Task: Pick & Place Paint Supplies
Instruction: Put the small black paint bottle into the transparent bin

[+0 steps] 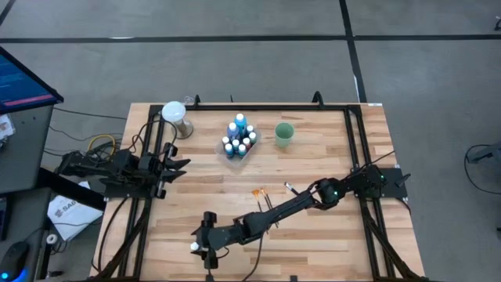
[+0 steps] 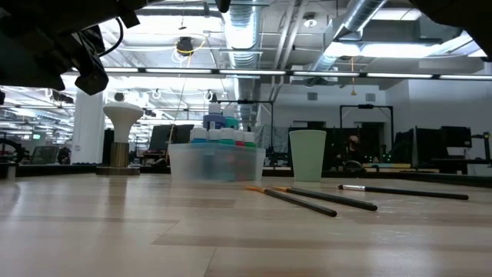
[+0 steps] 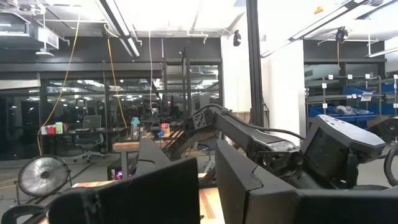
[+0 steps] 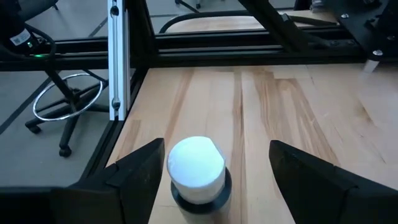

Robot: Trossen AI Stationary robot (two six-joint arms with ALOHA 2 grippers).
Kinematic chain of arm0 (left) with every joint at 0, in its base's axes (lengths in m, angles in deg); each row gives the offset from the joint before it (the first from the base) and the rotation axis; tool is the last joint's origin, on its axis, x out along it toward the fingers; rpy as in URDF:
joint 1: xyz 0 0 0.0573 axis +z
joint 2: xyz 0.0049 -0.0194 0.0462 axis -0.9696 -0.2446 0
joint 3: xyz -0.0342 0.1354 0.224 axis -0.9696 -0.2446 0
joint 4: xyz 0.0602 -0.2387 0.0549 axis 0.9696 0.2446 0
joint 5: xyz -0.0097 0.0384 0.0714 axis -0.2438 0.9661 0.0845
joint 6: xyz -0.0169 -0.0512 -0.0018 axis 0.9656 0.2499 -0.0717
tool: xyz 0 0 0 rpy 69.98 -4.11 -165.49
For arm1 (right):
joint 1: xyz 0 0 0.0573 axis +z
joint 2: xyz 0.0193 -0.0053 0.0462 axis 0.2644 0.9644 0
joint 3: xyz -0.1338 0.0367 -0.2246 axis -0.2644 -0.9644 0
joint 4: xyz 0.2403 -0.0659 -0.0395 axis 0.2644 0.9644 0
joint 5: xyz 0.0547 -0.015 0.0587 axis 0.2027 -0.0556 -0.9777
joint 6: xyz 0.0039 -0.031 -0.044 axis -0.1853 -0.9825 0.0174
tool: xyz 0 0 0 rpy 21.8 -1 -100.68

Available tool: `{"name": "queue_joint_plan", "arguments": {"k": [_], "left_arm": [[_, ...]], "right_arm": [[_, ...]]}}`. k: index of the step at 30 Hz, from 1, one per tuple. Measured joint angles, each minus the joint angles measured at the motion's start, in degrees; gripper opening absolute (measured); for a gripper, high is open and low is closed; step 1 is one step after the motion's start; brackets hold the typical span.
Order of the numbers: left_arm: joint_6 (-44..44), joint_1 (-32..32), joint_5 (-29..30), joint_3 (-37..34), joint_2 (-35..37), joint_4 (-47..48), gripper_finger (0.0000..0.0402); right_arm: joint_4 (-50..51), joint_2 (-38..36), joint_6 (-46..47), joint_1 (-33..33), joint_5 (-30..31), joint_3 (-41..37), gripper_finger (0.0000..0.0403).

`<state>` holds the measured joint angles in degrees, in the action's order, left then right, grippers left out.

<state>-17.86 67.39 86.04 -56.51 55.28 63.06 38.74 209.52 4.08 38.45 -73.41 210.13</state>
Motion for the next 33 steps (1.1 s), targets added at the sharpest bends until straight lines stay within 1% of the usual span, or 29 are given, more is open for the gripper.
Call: {"name": "queue_joint_plan", "arguments": {"k": [10, 16, 18, 20, 25, 26, 28, 31, 33], "left_arm": [[0.01, 0.02, 0.01, 0.00, 0.00, -0.26, 0.0001], [-0.01, 0.02, -0.01, 0.00, 0.00, -0.37, 0.0001], [-0.01, 0.01, 0.00, 0.00, 0.00, -0.39, 0.0001], [-0.01, 0.02, -0.01, 0.00, 0.00, -0.39, 0.0001], [-0.01, 0.01, -0.01, 0.00, 0.00, -0.39, 0.0001], [-0.01, 0.01, -0.01, 0.00, 0.00, -0.39, 0.0001], [0.01, 0.00, 0.02, 0.00, 0.00, -0.39, 0.0001], [-0.01, 0.02, 0.00, 0.00, 0.00, -0.39, 0.0001], [0.01, 0.02, 0.01, 0.00, 0.00, -0.39, 0.0001]], "right_arm": [[0.38, 0.00, 0.44, -0.80, 0.00, 0.00, 0.0283], [0.44, 0.00, 0.37, -0.25, -0.04, 0.00, 0.0266], [0.50, 0.00, 0.32, -0.15, -0.34, 0.00, 0.0251], [0.47, 0.00, 0.24, -0.15, -1.07, 0.00, 0.0223], [0.43, 0.00, -0.26, -0.28, -2.77, 0.00, 0.0116], [0.45, 0.00, -0.20, -0.31, -2.99, 0.00, 0.0105], [0.43, 0.00, 0.92, -0.35, -3.02, 0.00, 0.0107], [0.64, -0.23, 5.03, -0.38, -2.98, 0.00, 0.0107], [1.04, -0.70, 5.58, -0.64, -2.56, 0.24, 0.0107]]}}
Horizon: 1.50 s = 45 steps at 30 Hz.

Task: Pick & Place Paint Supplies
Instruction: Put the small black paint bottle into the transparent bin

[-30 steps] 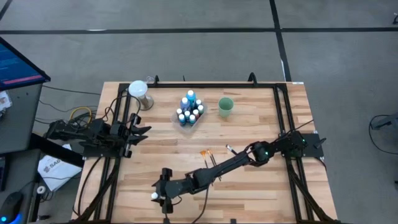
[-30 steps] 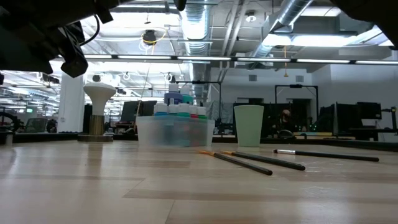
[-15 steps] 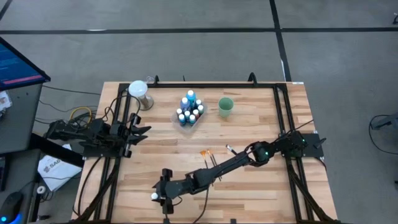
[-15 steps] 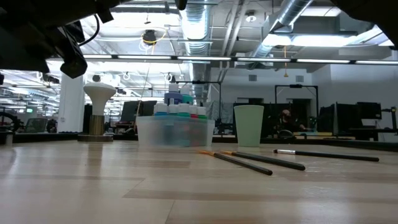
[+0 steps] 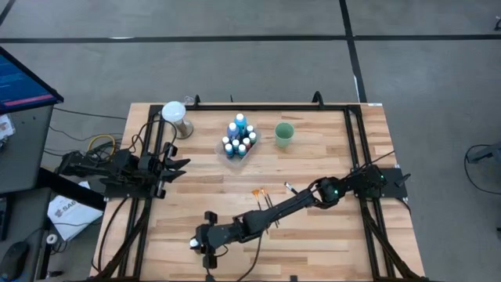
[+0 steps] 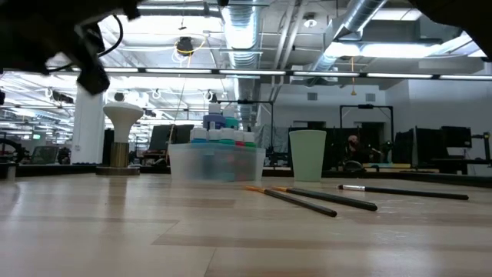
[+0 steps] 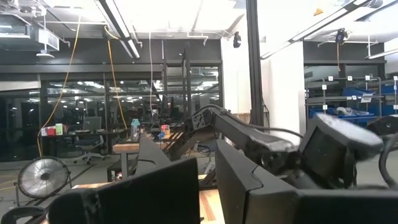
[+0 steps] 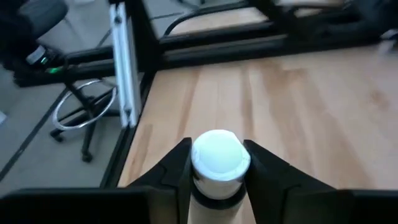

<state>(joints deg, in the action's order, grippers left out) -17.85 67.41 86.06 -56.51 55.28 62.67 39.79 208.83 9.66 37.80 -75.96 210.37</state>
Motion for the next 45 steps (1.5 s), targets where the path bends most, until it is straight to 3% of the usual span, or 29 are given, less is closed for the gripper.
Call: {"name": "queue_joint_plan", "arguments": {"k": [4, 9, 17, 24, 30, 38, 45], "left_arm": [[0.01, -0.01, -0.01, 0.00, 0.00, 0.01, 0.0001], [-0.02, -0.02, 0.00, 0.00, 0.00, 0.00, 0.0001], [-0.02, -0.02, -0.02, 0.00, 0.00, 0.02, 0.0001], [-0.02, 0.00, -0.01, 0.00, 0.00, 0.02, 0.0001], [0.00, 0.00, -0.02, 0.00, 0.00, 0.00, 0.0001], [0.01, 0.00, -0.02, 0.00, -0.77, -0.30, 0.0001], [0.01, 0.00, -0.01, 0.00, -2.31, -0.57, 0.0001]], "right_arm": [[3.86, -3.68, -2.21, -0.68, 6.35, 1.03, 0.0107], [10.89, -14.22, -6.05, -2.11, 15.72, 1.45, 0.0107], [31.05, -24.23, -3.99, -5.03, 35.42, 1.24, 0.0107], [37.67, -25.23, 0.67, -8.12, 35.58, -5.20, 0.0107], [29.10, -28.16, -0.23, -10.04, 31.38, -14.67, 0.0107], [16.77, -44.70, -3.26, -13.98, 28.41, -34.98, 0.0107], [-15.27, -58.67, -2.81, -13.91, 28.27, -61.10, 0.0107]]}}
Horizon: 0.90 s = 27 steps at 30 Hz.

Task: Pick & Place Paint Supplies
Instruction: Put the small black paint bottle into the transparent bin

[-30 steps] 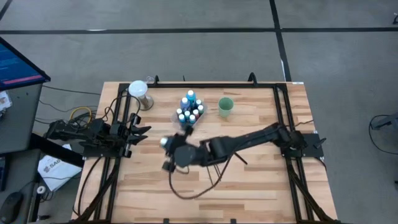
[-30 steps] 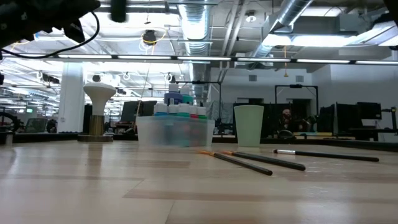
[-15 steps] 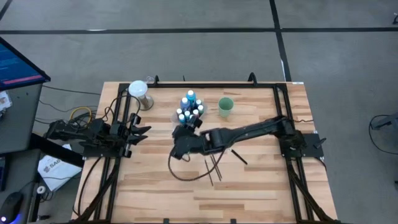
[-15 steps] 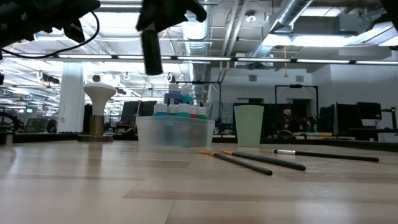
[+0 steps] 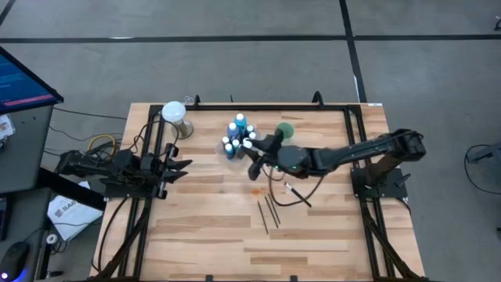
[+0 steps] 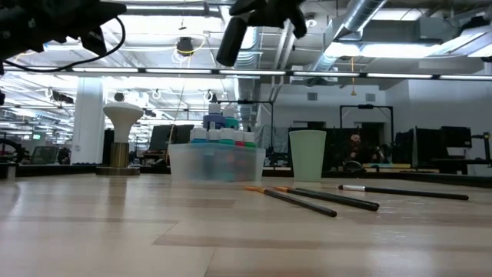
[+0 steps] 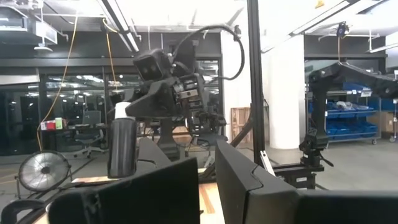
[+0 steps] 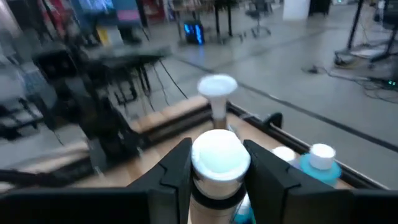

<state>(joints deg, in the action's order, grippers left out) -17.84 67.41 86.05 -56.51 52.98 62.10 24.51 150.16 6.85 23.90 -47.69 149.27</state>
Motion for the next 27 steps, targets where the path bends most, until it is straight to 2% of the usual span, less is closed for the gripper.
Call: {"name": "queue_joint_plan", "arguments": {"k": [2, 5, 17, 27], "left_arm": [[0.00, 0.00, 0.00, 0.00, -0.43, -0.04, 0.0001], [-0.02, -0.02, 0.01, 0.00, -1.23, -0.19, 0.0001], [-0.02, -0.01, 0.00, 0.00, -4.52, -0.35, 0.0001], [-0.02, -0.01, 0.01, 0.00, -6.90, -0.28, 0.0001]], "right_arm": [[-5.77, -1.03, 0.09, 0.04, -0.06, -4.19, 0.0107], [-7.37, -1.07, 1.47, 0.04, 0.02, -6.50, 0.0107], [-8.48, 4.99, 3.30, 0.76, 0.24, -6.63, 0.0107], [-9.94, 5.96, 3.14, 1.28, 0.38, -6.55, 0.0107]]}}
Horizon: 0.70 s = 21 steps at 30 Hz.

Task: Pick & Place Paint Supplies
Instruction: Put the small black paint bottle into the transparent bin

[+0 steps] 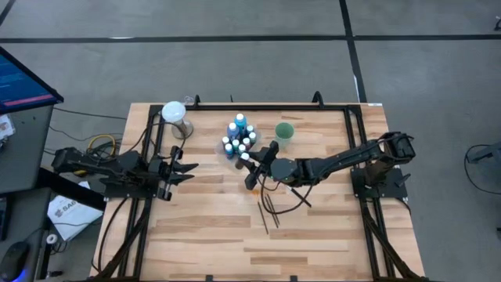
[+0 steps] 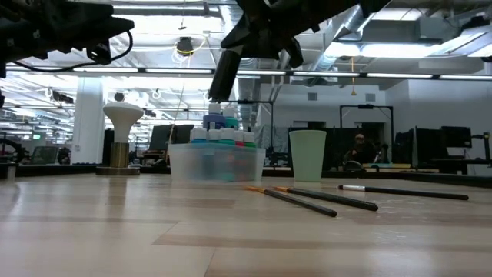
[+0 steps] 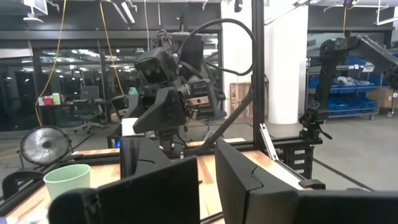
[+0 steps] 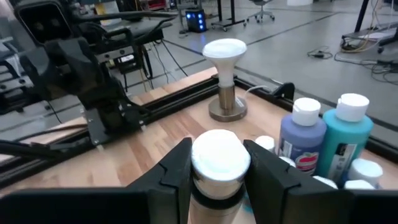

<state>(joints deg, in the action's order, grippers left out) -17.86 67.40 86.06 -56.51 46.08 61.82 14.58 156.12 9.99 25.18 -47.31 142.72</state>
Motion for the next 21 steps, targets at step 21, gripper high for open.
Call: {"name": "queue_joint_plan", "arguments": {"k": [21], "left_arm": [[0.01, 0.00, -0.01, 0.00, -0.71, -0.47, 0.0001]], "right_arm": [[14.22, 12.32, -11.55, -2.30, 2.30, 17.51, 0.0107]]}}
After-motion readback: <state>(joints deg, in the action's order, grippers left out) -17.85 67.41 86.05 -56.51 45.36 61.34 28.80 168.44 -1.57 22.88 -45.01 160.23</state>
